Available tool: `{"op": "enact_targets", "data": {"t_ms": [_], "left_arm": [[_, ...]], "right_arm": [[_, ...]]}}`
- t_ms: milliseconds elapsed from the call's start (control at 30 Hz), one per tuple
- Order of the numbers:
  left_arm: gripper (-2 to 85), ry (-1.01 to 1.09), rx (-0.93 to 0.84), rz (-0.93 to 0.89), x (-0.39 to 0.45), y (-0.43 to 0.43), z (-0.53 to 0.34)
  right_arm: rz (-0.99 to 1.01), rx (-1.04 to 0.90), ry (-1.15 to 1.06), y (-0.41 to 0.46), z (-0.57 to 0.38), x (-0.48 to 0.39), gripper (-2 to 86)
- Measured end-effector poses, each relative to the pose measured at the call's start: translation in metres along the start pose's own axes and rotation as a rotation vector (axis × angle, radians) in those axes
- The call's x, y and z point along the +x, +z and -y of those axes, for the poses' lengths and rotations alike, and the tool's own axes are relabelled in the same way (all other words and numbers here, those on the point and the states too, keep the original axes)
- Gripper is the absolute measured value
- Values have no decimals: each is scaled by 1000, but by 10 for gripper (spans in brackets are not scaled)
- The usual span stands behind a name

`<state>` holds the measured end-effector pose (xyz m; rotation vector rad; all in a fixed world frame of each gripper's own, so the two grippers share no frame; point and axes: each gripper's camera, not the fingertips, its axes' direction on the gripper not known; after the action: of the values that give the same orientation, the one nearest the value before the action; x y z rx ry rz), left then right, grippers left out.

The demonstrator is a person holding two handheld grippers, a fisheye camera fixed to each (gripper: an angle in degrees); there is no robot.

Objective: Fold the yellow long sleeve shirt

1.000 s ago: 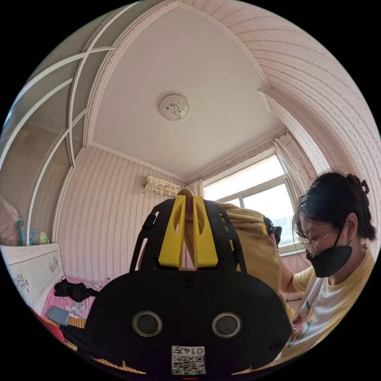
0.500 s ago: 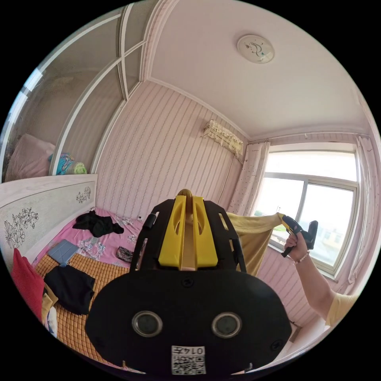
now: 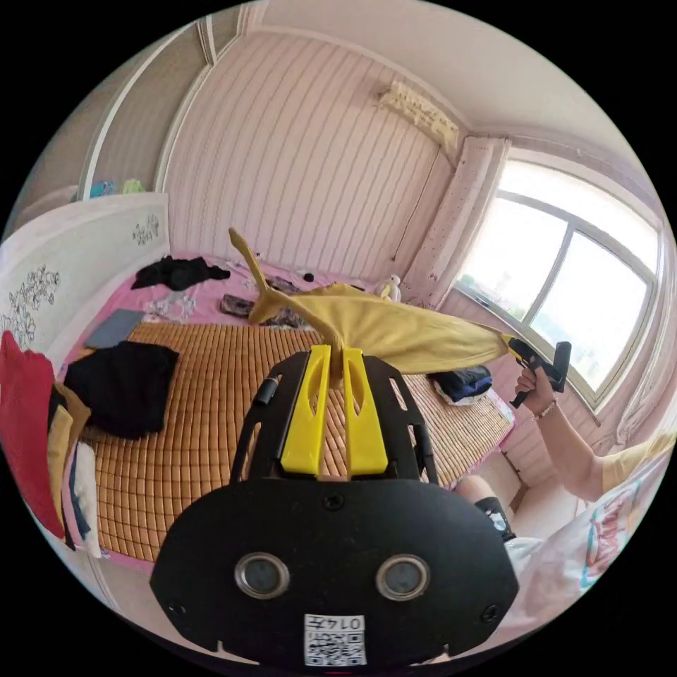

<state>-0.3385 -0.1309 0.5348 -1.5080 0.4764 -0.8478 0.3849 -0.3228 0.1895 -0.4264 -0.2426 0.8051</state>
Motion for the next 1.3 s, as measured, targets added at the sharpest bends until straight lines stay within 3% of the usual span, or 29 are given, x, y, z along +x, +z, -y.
{"op": "enact_targets", "data": {"t_ms": [133,233,400,533,633,700,1067,1300], "left_arm": [[22,-377,-323,-99,-62,92,-93],[35,-507,-416,-37,-76,123,-137],[68,-481,-415,172,-82,146,-123],[68,-444,-491,168,-84,185,-104],[49,-432,-615,222,-82,223,-109],[34,-429,-580,262,-79,232,-108],[37,-341,-565,192,-62,232,-115],[40,-226,-470,146,-42,238,-93]], "right_arm": [[-133,-505,239,111,-124,64,39],[-240,-654,236,142,-166,75,57],[-329,-673,222,172,-169,82,54],[-380,-705,256,203,-168,89,36],[-305,-743,252,219,-169,88,28],[-310,-753,211,224,-168,86,28],[-280,-835,175,216,-187,71,55],[-363,-651,164,188,-180,87,92]]}}
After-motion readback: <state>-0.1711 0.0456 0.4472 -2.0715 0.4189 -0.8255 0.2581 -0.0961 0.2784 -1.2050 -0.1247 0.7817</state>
